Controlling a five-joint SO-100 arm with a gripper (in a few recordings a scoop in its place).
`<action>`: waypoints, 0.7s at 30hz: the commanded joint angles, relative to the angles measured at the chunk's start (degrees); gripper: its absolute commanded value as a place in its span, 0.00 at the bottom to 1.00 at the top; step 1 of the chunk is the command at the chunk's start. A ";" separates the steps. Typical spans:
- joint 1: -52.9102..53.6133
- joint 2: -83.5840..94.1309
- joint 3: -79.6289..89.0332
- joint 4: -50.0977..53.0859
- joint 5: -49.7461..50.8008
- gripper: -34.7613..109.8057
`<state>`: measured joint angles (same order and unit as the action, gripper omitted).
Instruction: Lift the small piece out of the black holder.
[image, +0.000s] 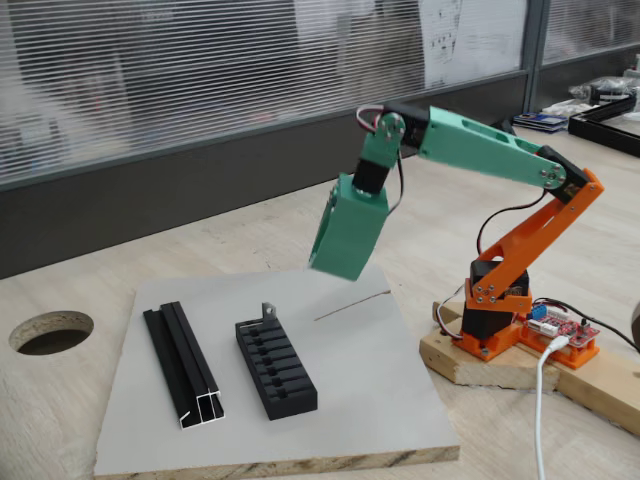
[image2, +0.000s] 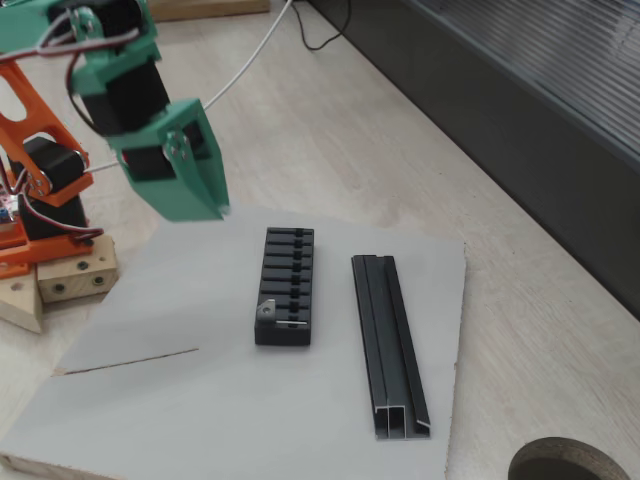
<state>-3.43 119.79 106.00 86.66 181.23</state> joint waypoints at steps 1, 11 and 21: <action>-0.79 -5.19 -9.14 8.70 0.62 0.30; -4.22 -18.54 -15.21 9.40 0.44 0.30; -7.29 -24.08 -15.12 0.70 0.35 0.30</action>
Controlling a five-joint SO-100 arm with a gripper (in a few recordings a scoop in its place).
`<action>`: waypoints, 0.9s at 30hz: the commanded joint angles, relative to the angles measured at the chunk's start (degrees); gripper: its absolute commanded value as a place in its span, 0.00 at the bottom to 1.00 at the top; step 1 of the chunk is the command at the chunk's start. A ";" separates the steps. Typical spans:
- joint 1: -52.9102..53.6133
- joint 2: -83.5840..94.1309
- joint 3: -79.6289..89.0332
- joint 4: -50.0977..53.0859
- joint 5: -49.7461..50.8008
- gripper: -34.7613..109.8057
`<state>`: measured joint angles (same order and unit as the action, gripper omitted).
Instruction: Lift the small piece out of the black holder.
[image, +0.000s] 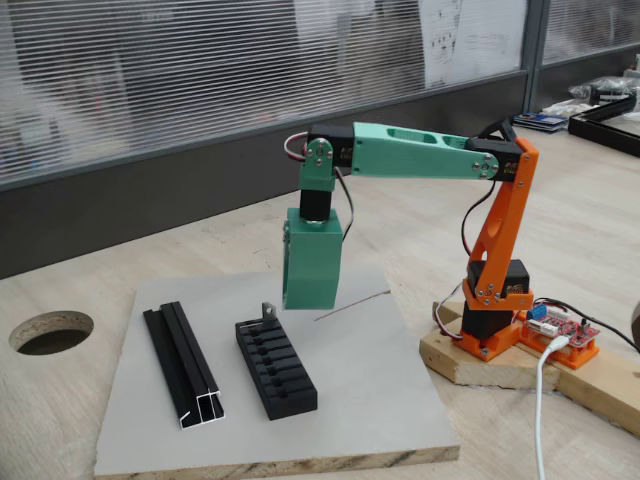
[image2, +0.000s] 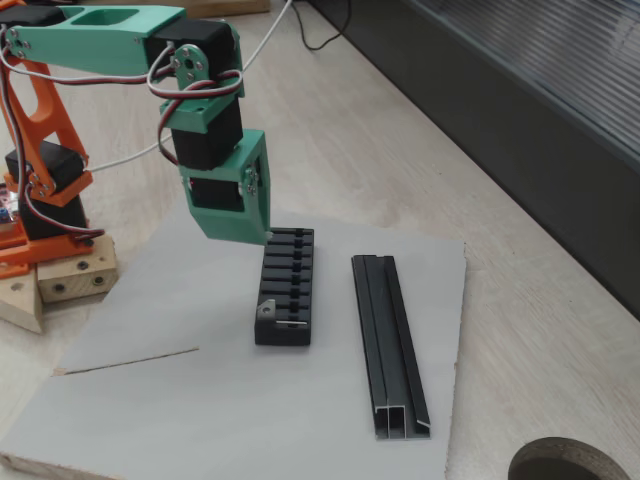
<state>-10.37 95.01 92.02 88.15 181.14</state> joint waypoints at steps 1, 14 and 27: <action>-0.35 0.70 -1.14 -0.79 0.44 0.30; 2.02 1.85 -2.72 -0.88 0.35 0.30; 11.07 0.79 -8.44 -0.79 -5.62 0.30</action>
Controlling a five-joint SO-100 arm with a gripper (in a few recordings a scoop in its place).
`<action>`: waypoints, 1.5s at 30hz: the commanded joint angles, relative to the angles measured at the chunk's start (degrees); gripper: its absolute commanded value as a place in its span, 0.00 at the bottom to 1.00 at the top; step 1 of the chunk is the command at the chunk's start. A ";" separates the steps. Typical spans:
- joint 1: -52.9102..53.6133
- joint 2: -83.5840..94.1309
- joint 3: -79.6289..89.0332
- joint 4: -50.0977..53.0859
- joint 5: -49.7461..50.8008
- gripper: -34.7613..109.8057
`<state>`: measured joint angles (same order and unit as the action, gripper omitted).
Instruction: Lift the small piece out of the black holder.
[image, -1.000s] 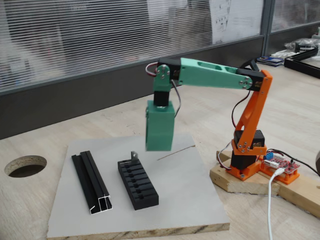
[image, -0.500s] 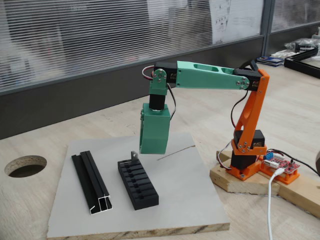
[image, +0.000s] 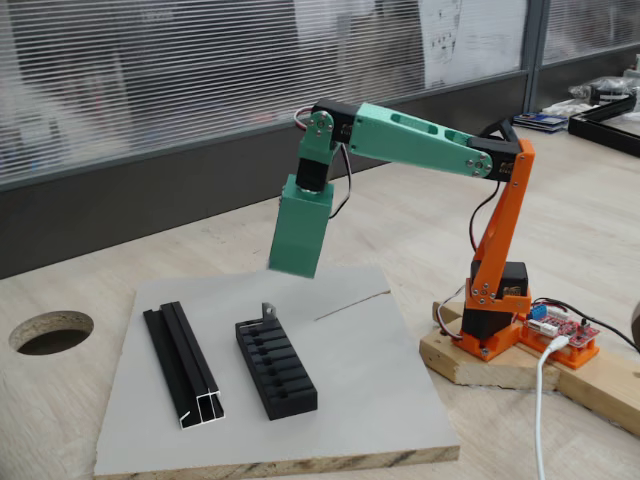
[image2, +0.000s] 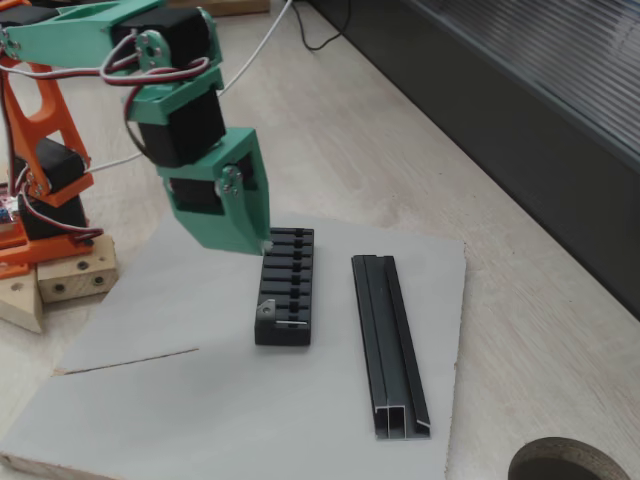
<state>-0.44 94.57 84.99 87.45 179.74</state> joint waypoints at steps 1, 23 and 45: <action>1.14 1.14 -1.41 -0.18 -7.21 0.30; 1.23 -5.62 -1.49 -4.13 -23.73 0.30; 0.88 -5.62 -1.49 -4.04 -23.82 0.33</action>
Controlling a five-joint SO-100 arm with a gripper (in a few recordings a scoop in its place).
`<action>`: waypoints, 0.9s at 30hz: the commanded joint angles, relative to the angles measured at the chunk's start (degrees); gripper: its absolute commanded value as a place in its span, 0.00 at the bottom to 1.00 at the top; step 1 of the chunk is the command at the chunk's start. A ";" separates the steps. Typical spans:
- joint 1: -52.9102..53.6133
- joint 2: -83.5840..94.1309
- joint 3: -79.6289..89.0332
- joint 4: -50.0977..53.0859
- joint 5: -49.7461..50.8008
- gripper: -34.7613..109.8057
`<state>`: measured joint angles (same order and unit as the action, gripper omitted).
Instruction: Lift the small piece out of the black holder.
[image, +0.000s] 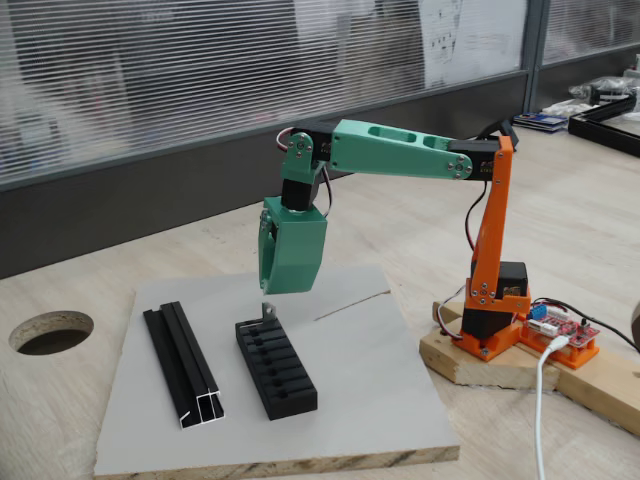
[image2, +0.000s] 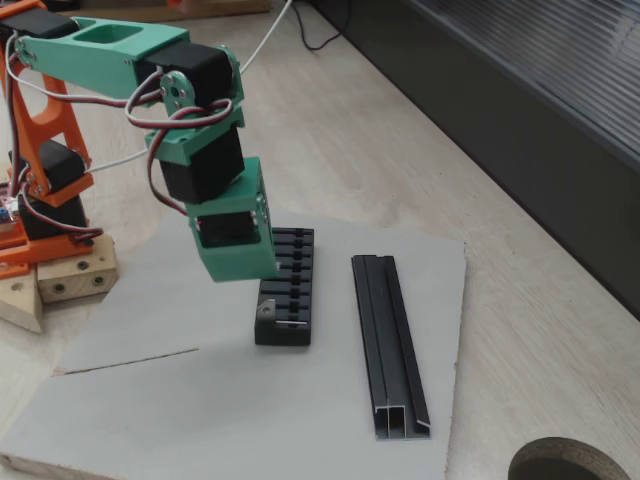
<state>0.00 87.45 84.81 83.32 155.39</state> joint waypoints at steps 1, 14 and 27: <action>0.44 1.49 -1.32 0.26 0.53 0.35; 0.00 1.58 -1.32 0.44 1.32 0.66; -0.09 0.26 -0.53 0.00 0.62 0.69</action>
<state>0.00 86.75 84.81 83.32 155.48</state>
